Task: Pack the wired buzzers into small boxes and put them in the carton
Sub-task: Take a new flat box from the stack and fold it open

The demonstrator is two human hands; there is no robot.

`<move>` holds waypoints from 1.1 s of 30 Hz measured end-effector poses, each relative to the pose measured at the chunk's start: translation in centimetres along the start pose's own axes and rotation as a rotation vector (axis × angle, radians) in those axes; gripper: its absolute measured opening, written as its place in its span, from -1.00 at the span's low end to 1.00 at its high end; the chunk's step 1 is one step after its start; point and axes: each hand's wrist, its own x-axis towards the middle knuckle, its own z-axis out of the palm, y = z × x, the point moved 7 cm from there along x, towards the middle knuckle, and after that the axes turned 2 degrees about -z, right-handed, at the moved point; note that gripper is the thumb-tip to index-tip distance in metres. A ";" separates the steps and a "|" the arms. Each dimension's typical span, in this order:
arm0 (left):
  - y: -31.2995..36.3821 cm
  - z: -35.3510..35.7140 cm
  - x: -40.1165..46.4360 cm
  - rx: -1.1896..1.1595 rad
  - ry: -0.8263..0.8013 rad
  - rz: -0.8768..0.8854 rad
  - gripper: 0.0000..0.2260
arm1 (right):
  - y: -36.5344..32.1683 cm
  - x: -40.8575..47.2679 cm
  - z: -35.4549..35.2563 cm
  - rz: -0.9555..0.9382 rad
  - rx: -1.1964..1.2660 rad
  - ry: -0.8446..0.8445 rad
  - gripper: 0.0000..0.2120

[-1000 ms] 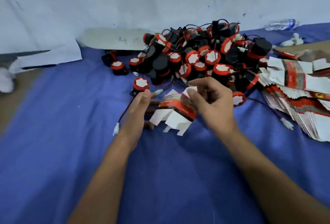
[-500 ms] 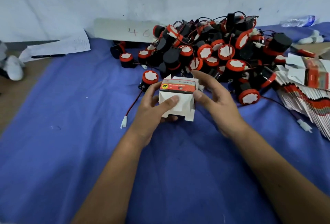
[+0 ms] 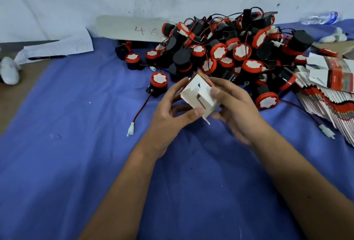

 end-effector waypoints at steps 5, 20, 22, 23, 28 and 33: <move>0.3 -0.2 0.0 0.045 0.024 0.066 -0.38 | 0.1 -0.3 1.1 0.054 -0.001 -0.137 -0.27; 2.5 0.1 -0.2 0.435 0.166 0.340 -0.43 | -1.5 -1.0 1.7 -0.240 -0.673 -0.049 -0.07; 2.6 0.1 -0.3 0.519 0.174 0.365 -0.43 | -1.8 -1.3 2.1 -0.301 -0.653 -0.059 -0.17; 2.6 0.2 -0.3 0.557 0.172 0.375 -0.43 | -1.8 -1.3 2.3 -0.316 -0.624 -0.080 -0.26; 2.3 0.4 -0.5 0.610 0.177 0.364 -0.41 | -1.2 -0.9 1.2 -0.233 -0.485 -0.020 -0.48; 1.2 1.2 -0.1 0.383 0.069 0.198 -0.40 | -1.6 -1.2 1.6 -0.299 -0.404 -0.064 -0.56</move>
